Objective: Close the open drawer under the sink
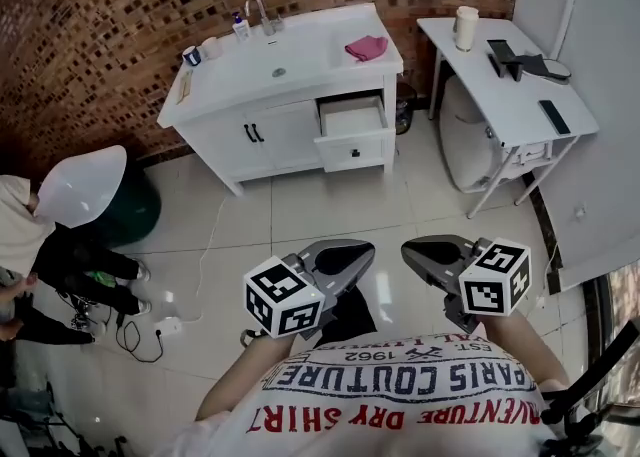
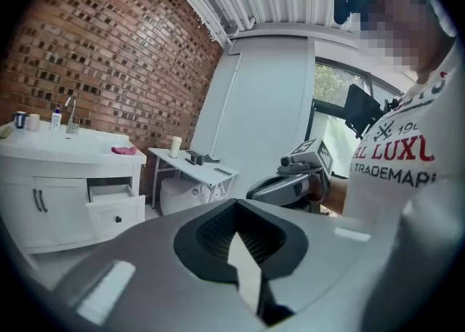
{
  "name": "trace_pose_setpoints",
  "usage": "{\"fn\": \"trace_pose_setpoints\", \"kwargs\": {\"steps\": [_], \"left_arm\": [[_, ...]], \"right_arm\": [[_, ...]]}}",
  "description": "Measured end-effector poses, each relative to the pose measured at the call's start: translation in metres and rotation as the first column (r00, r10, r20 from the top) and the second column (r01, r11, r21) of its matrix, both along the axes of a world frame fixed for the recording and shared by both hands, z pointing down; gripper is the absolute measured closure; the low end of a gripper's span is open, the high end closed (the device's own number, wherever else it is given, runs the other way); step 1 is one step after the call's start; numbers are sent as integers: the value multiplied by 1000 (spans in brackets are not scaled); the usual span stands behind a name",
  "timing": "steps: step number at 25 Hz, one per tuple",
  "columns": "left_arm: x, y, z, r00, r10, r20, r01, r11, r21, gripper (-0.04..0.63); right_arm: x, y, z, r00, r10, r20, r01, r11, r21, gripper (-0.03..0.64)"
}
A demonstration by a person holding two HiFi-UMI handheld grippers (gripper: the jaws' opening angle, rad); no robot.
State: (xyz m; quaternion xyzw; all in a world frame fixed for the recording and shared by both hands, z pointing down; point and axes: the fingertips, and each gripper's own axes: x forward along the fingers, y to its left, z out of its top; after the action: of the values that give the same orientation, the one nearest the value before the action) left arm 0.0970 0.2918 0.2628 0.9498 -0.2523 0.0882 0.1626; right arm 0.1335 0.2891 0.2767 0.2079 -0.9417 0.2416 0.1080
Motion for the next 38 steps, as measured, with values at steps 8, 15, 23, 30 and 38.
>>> {"fn": "trace_pose_setpoints", "kwargs": {"steps": [8,15,23,30,38], "left_arm": [[-66,-136,35,1000,0,-4,-1,995,-95,604],[-129,-299,71,1000,-8,26,13,979,-203,604],[-150,-387,102,999,32,23,-24,959,-282,604],[-159,-403,145,998,57,15,-48,931,-362,604],[-176,-424,183,999,36,20,-23,889,-457,606]], "right_arm": [[-59,-134,29,999,32,-29,-33,998,-61,607],[-106,-298,61,996,79,-46,-85,984,-156,607],[-129,-385,97,988,127,-94,-144,967,-210,607],[-116,-429,201,917,166,-363,-237,959,-159,609],[-122,-476,321,855,164,-493,-314,919,-240,609]]}}
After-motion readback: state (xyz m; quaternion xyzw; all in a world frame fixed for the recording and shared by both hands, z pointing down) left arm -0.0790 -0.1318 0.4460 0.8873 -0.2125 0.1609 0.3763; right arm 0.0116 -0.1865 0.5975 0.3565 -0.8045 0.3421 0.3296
